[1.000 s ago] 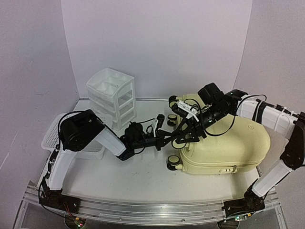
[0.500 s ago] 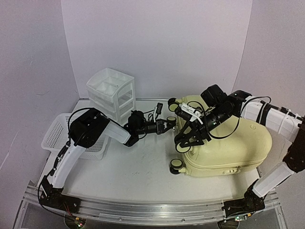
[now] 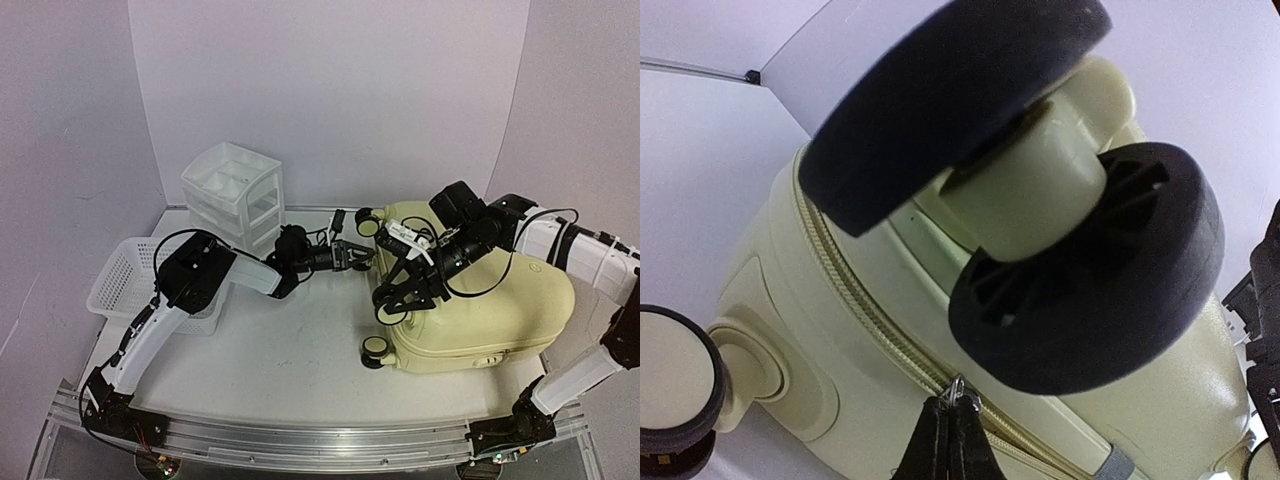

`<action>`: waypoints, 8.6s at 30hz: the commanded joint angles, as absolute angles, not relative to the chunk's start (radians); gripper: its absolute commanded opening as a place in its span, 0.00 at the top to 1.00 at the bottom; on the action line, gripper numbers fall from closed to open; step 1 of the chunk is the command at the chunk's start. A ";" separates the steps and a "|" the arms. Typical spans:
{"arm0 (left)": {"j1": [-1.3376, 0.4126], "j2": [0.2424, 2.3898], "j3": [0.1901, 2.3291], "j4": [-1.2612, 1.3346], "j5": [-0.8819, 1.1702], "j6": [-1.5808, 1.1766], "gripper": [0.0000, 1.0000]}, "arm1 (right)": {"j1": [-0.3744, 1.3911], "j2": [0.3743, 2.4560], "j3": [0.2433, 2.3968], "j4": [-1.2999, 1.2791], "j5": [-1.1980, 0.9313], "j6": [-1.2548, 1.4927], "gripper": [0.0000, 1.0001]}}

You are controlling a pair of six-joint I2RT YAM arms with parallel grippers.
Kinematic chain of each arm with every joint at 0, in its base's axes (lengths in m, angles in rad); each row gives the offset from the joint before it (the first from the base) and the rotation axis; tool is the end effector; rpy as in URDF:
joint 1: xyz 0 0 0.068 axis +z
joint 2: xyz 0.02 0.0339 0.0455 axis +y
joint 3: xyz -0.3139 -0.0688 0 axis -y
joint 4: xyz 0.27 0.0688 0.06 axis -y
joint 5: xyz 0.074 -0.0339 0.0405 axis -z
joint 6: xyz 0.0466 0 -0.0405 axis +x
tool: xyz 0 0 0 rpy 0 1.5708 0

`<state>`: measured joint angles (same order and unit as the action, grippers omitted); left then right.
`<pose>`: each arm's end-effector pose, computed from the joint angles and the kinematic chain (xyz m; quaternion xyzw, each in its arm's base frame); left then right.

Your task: Open, take out, and arrange the luggage

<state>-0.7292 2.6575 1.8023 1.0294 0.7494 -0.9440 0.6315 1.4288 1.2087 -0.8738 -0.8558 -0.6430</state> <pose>0.4462 -0.4412 0.1139 0.2146 0.6249 -0.6868 0.3029 0.2215 0.2056 0.3310 -0.6048 0.6523 0.4020 0.2172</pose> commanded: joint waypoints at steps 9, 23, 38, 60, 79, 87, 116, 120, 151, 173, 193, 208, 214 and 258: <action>-0.615 2.652 1.834 0.813 0.433 -0.840 1.00 | 0.673 1.332 1.139 -1.164 -1.086 -0.428 0.84; -0.657 2.384 1.505 0.791 0.526 -0.623 0.82 | 0.678 1.218 1.063 -1.068 -0.923 -0.349 0.81; -0.692 2.238 1.288 0.882 0.775 -0.241 0.32 | 0.678 0.988 1.002 -0.965 -0.539 -0.148 0.46; -0.731 2.613 1.849 0.910 1.096 -0.545 0.28 | 0.679 1.015 1.005 -0.970 -0.696 -0.199 0.45; -0.773 2.701 1.967 0.913 1.096 -0.598 0.62 | 0.680 0.991 0.996 -0.971 -0.705 -0.189 0.50; -0.773 2.690 1.950 0.911 1.079 -0.594 0.87 | 0.680 0.999 0.994 -0.971 -0.702 -0.190 0.52; -0.677 2.816 2.108 1.012 0.922 -0.934 1.00 | 0.680 1.008 0.990 -0.992 -0.779 -0.212 0.62; -0.671 2.850 2.156 1.010 0.874 -0.984 1.00 | 0.680 1.020 0.995 -1.003 -0.819 -0.228 0.63; -0.655 2.383 1.648 0.712 0.473 -0.625 0.53 | 0.686 1.034 0.973 -0.721 -0.490 -0.066 0.64; -0.734 1.265 0.754 0.367 0.399 -0.276 0.29 | 0.689 2.092 1.939 -0.374 -0.112 0.150 0.33; -0.982 1.428 0.765 0.449 0.284 -0.057 0.25 | 0.681 1.248 1.333 -1.027 0.159 0.282 0.02; -0.756 1.696 1.225 0.393 0.652 -0.428 0.31 | 0.646 0.730 1.072 -1.204 0.578 0.691 0.02; -0.747 1.810 1.407 0.257 0.654 -0.378 0.31 | 0.640 0.771 1.079 -1.199 0.603 0.744 0.02; -0.749 1.751 1.428 -0.233 0.474 -0.152 0.31 | 0.515 1.448 1.494 -1.234 0.307 0.309 0.02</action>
<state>-0.7219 1.8042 1.4677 -0.1516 0.4263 -0.1284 0.3264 1.5635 1.5074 -0.8761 0.1505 0.3153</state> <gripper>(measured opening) 0.683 0.984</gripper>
